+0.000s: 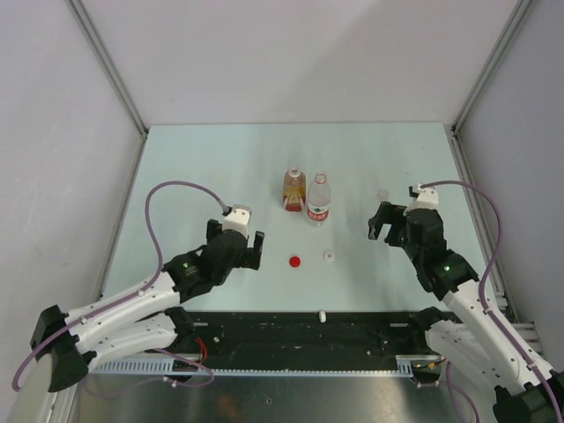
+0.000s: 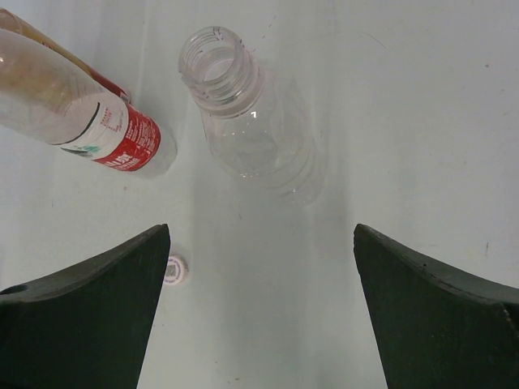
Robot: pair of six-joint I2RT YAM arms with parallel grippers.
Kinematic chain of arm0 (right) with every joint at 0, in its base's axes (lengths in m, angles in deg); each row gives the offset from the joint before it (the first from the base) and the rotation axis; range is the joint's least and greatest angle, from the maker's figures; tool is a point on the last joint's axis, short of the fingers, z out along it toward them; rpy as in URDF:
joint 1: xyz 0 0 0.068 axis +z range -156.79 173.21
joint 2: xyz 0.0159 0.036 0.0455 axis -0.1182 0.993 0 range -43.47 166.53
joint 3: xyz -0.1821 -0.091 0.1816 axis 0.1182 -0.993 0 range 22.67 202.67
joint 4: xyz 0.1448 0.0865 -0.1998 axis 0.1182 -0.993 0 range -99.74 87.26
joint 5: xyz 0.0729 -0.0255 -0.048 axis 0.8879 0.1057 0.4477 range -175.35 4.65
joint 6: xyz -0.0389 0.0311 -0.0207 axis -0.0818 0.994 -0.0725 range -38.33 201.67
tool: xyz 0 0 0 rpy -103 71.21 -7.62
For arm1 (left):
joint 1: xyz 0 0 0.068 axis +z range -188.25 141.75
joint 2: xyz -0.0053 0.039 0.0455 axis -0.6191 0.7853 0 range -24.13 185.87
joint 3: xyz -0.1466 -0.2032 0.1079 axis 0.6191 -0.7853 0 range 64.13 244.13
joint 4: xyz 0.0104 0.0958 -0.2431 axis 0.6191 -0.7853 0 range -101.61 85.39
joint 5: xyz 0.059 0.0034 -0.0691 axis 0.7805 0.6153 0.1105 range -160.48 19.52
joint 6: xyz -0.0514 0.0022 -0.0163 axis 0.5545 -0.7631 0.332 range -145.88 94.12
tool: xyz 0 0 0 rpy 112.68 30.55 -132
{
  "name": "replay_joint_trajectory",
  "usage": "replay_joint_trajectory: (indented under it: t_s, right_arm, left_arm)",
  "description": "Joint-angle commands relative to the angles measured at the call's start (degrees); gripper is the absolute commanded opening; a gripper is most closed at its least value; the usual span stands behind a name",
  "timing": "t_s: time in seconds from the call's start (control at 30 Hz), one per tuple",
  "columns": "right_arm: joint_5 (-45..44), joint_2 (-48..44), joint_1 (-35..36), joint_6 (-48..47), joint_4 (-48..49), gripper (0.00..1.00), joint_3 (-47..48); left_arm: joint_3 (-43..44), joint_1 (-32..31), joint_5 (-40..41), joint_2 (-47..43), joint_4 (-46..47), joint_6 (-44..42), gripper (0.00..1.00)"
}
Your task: Unscrew the bottle caps
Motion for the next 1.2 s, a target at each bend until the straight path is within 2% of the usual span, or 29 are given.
replay_joint_trajectory:
  t_s: [0.0, 0.63, 1.17]
  right_arm:
    - [-0.2, -1.6, -0.2, -0.2, 2.4, 0.99, 0.0]
    - [2.1, -0.1, -0.2, 0.4, 2.8, 0.99, -0.3]
    - [4.1, 0.9, -0.2, 0.5, 3.5, 0.99, -0.4]
  left_arm:
    - [3.8, -0.1, -0.1, -0.4, 0.9, 2.4, 0.99]
    - [0.2, -0.1, 0.8, -17.1, 2.0, 1.9, 0.99]
    - [1.3, -0.1, 1.1, -12.5, 3.3, 2.6, 0.99]
